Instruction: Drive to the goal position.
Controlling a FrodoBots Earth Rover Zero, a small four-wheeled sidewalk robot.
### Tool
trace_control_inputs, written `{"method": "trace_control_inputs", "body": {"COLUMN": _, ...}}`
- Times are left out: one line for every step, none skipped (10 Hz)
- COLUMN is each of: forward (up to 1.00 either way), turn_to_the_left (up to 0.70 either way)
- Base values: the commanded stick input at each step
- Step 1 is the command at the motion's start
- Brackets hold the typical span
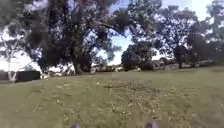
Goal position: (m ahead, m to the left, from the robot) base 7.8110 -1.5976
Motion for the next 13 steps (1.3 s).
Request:
{"method": "trace_control_inputs", "body": {"forward": 0.7, "turn_to_the_left": 0.0}}
{"method": "trace_control_inputs", "body": {"forward": 0.7, "turn_to_the_left": 0.0}}
{"method": "trace_control_inputs", "body": {"forward": 0.7, "turn_to_the_left": 0.0}}
{"method": "trace_control_inputs", "body": {"forward": 0.7, "turn_to_the_left": 0.0}}
{"method": "trace_control_inputs", "body": {"forward": 0.7, "turn_to_the_left": 0.0}}
{"method": "trace_control_inputs", "body": {"forward": 0.7, "turn_to_the_left": 0.0}}
{"method": "trace_control_inputs", "body": {"forward": 0.7, "turn_to_the_left": 0.0}}
{"method": "trace_control_inputs", "body": {"forward": 0.7, "turn_to_the_left": 0.0}}
{"method": "trace_control_inputs", "body": {"forward": 0.7, "turn_to_the_left": 0.0}}
{"method": "trace_control_inputs", "body": {"forward": 0.7, "turn_to_the_left": 0.0}}
{"method": "trace_control_inputs", "body": {"forward": 0.7, "turn_to_the_left": 0.0}}
{"method": "trace_control_inputs", "body": {"forward": 0.7, "turn_to_the_left": 0.0}}
{"method": "trace_control_inputs", "body": {"forward": 0.7, "turn_to_the_left": 0.0}}
